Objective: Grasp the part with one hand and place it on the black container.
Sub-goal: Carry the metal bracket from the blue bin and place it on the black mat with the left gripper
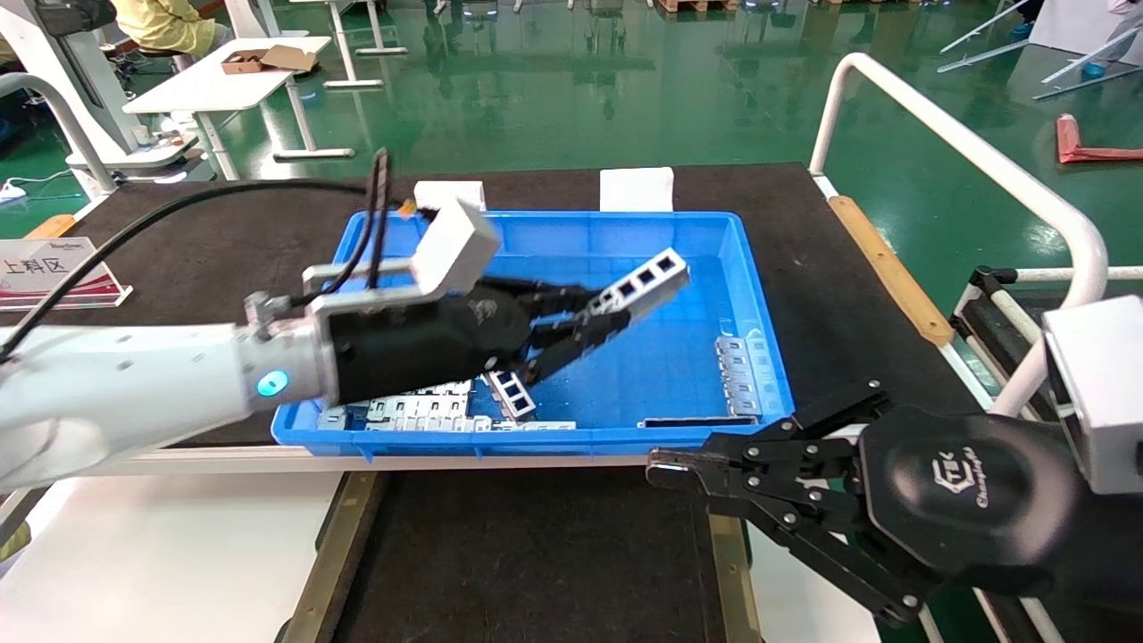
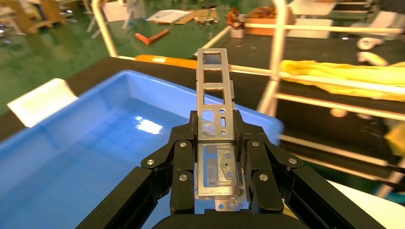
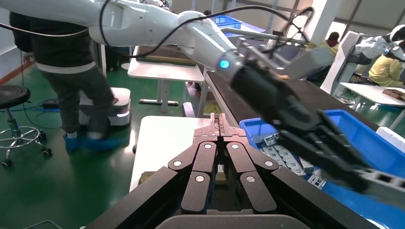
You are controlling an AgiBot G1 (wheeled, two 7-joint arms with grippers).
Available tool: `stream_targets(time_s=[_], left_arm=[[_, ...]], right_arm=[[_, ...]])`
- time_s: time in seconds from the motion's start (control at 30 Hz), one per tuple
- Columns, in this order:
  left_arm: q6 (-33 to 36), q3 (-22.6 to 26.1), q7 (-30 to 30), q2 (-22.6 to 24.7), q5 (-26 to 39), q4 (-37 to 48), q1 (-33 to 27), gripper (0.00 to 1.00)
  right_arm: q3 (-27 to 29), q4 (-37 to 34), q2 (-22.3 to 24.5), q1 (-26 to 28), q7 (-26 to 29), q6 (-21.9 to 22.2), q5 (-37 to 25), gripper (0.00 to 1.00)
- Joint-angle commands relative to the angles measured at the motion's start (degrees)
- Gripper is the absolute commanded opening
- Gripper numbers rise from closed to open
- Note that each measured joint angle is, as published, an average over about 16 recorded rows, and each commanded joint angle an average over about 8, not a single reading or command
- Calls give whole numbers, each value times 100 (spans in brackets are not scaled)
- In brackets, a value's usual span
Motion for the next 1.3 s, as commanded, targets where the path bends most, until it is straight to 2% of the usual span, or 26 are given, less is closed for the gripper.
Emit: stream_targets(time_s=[0.03,0.33,0.6,0.9,1.3], left_arm=[[72,-1,-112,-244,-53,-363,91,0],[-309,183,-514,-1135,-47,-1726,842,0],[-766,469,-754,-1396,67,-2046,1474,0],[-1847,818,-1093,-1124,320,-1893,2040,0],[-3787,1560,-2213,-105,495,-1218,2295,0]], right_arm=[[0,0,0,0,0,0,0,0],[-1,0,0,0,0,0,0,0],[-1,0,0,0,0,0,1,0],[-1,0,0,0,-1,1,1,0],[-2,0,1,1,-1,1,1,0]])
